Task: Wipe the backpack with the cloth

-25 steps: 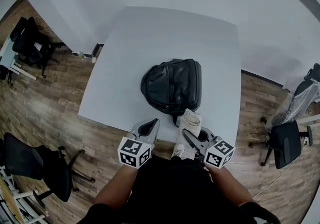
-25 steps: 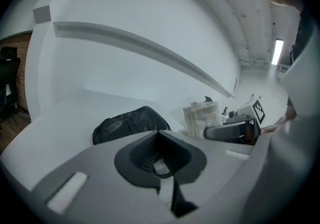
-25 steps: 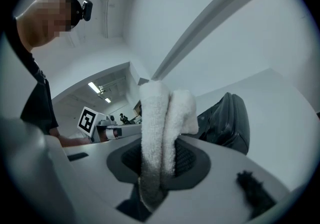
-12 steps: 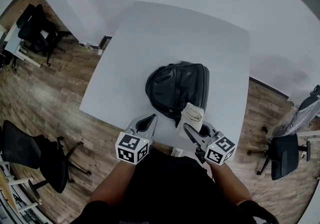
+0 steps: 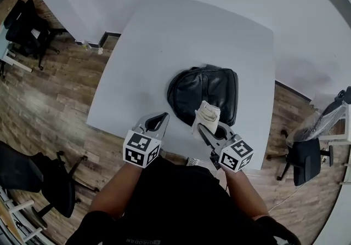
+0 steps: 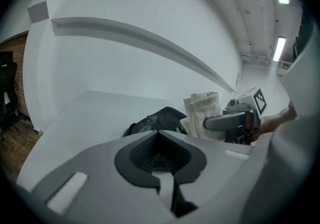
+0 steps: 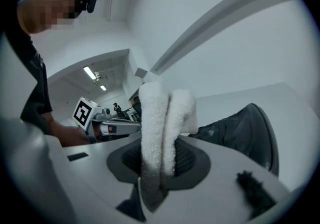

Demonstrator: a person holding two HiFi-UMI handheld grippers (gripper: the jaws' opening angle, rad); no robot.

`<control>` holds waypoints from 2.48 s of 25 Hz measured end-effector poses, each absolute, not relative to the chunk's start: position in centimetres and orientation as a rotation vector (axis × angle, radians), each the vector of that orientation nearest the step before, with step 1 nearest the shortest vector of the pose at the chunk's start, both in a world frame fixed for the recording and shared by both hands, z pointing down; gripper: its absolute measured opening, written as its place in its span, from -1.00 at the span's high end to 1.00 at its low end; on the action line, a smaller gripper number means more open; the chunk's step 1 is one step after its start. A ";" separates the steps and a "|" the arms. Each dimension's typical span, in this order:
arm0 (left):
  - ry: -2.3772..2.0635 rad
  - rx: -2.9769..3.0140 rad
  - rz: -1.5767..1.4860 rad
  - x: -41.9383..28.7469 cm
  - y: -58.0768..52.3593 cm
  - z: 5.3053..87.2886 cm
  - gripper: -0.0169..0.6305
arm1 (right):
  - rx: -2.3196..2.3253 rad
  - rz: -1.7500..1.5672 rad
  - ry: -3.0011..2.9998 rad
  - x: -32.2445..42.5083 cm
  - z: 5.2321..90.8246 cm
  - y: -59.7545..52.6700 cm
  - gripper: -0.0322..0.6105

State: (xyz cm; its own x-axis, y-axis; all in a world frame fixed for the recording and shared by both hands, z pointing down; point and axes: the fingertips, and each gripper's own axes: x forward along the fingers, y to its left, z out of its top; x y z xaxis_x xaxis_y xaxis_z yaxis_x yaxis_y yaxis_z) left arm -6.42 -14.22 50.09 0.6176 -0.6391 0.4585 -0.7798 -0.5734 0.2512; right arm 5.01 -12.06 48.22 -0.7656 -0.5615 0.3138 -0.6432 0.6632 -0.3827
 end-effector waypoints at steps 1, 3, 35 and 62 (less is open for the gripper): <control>-1.114 2.419 0.440 -6.9 -14.5 50.2 0.93 | 0.985 0.684 -2.690 4.3 48.4 -12.5 0.61; -1.091 2.425 0.433 -7.7 -14.8 50.6 0.93 | 0.974 0.591 -2.644 2.9 48.8 -13.4 0.61; -1.138 2.273 0.331 -17.5 -15.3 53.9 0.93 | 0.764 0.286 -2.154 -4.8 58.3 -31.4 0.61; -1.026 2.358 0.355 -11.4 -16.2 53.2 0.93 | 1.131 0.560 -2.117 9.6 55.3 -33.0 0.61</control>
